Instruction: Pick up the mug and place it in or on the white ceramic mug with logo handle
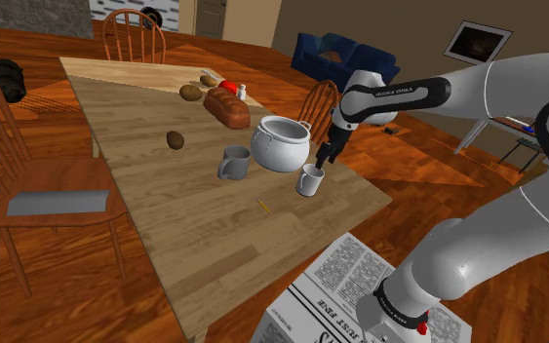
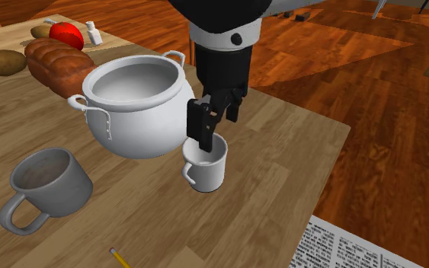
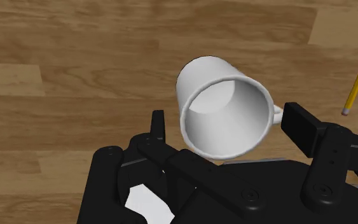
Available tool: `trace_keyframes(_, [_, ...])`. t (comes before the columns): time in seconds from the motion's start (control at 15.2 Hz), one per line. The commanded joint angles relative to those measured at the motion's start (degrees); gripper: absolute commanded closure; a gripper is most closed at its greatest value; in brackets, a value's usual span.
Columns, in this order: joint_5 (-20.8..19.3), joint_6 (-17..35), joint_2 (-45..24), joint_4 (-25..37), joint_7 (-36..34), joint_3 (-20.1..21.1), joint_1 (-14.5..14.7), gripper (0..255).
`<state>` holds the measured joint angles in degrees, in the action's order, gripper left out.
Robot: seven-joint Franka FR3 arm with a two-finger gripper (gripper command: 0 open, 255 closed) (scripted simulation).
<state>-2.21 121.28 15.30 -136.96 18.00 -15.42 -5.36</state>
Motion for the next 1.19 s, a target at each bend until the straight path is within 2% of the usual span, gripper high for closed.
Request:
trace_keyframes(0.0, [2.27, 2.64, -4.44, 1.83, 1.92, -1.65, -0.10, 0])
trace_keyframes(0.13, [4.06, 4.08, -7.37, 3.19, 3.43, -2.60, -0.29, 0])
trace_keyframes(0.59, [5.62, 10.12, -10.80, 0.38, 4.56, -2.71, 0.01, 0])
trace_keyframes(1.12, [5.62, 10.11, -10.80, 0.39, 4.56, -2.71, 0.00, 0])
